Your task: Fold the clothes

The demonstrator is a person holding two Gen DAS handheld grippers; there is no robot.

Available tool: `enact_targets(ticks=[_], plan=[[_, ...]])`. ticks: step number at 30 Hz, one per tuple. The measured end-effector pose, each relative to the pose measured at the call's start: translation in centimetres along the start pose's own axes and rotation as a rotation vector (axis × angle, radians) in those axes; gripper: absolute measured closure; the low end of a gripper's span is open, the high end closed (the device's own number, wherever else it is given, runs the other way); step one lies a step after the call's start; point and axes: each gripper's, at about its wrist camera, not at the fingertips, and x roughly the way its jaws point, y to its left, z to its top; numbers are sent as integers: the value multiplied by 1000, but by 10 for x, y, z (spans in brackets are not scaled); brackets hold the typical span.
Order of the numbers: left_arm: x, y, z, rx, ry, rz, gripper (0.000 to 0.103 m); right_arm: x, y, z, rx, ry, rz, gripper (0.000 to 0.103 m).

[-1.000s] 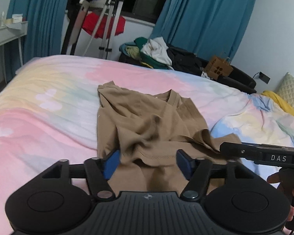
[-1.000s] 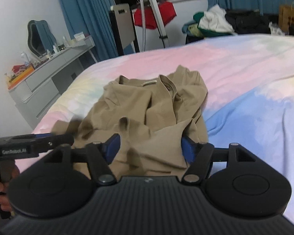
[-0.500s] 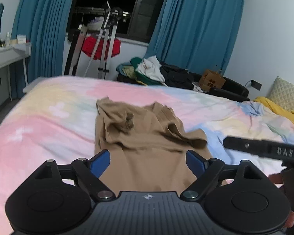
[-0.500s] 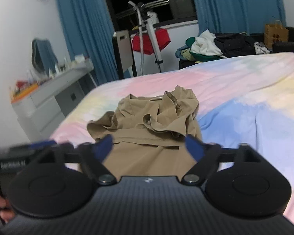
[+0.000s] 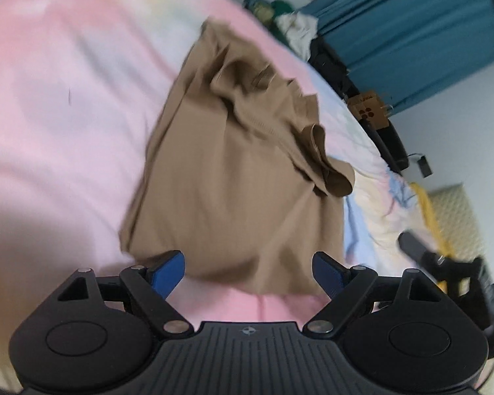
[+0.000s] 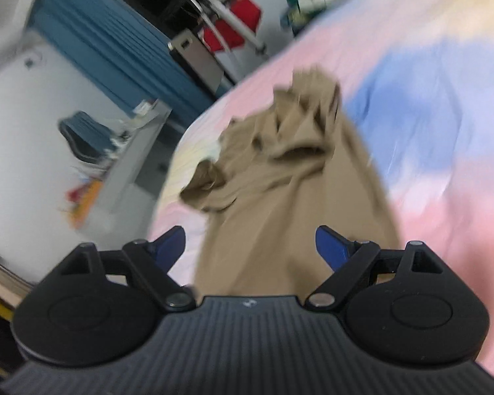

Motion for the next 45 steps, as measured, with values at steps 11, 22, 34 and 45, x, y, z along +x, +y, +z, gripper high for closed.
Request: enact_targets(ticks=[11,22,34,45], plan=[[30,32,6,-181,-2,-50,30,51,-46,-20,252,206,-57,16],[20,46,3,-251,-114,-76,47,47,-56,-9,248,65,-124,68],[10,58,10,-373,-191,-113,61,30,-43,3,132,-73,-33,93],[-14,38,27,-352,-272,-196,86,13,-21,14,82,-181,6,93]])
